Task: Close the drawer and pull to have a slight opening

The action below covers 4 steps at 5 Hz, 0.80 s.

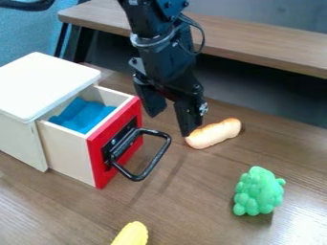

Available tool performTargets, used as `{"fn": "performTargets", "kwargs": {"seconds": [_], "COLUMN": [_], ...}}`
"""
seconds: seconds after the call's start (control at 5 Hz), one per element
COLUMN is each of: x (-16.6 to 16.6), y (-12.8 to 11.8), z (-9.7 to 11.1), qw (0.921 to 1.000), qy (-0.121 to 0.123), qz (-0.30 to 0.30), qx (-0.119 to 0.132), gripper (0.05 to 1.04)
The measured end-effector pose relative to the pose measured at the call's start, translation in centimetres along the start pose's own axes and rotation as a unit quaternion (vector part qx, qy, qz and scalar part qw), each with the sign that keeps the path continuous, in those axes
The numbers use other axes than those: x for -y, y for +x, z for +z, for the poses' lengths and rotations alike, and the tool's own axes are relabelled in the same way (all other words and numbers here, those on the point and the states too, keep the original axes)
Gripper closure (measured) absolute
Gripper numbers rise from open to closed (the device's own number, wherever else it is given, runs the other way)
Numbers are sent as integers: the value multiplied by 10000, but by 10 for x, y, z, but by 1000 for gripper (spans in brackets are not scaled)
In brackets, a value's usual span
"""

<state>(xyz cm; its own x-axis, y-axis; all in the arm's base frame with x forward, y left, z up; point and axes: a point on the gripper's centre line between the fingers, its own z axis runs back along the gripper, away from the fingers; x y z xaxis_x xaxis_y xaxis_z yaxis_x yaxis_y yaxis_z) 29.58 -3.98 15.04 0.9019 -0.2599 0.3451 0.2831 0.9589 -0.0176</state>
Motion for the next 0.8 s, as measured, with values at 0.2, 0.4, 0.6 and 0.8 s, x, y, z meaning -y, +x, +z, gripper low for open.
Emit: {"fn": "performTargets", "kwargs": {"seconds": [0.2, 0.4, 0.6, 0.8], "x": [0, -5, -2, -5], "y": [-3, 6, 17, 24], "z": [-7, -36, -53, -66], "qw": [9999, 9977, 9947, 9930], "qy": [-27, -54, 113, 178], "qz": [34, 130, 233, 361], "qx": [-143, -664, -997, -1109], "gripper": [84, 84, 84, 84]}}
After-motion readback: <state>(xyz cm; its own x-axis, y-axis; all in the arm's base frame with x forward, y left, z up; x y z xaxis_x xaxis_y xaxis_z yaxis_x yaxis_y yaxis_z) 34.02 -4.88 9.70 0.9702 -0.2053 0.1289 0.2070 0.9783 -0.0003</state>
